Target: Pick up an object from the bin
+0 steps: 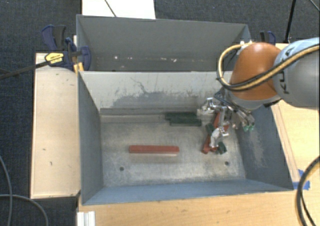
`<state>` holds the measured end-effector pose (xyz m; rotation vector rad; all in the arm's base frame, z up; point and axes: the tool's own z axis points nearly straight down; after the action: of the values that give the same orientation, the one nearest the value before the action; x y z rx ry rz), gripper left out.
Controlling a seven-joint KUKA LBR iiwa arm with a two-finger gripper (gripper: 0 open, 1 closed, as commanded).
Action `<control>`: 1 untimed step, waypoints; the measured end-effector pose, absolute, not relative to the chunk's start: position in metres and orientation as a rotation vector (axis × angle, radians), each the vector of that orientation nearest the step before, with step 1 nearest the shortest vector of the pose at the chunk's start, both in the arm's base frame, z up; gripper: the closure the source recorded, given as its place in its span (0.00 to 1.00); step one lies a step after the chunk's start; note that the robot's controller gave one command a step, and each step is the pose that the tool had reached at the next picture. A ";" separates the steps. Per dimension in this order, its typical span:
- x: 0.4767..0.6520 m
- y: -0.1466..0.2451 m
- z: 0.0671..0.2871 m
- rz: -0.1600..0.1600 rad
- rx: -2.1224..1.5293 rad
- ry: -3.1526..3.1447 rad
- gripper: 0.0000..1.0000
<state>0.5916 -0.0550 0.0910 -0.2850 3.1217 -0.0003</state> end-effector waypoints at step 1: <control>0.583 -0.089 0.079 -0.003 -0.749 3.029 1.00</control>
Offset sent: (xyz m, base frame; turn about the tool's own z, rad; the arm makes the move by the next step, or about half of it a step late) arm 0.0000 0.0000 0.0000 0.0000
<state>0.5832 -0.0895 0.0789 -0.7488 3.0287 -0.0034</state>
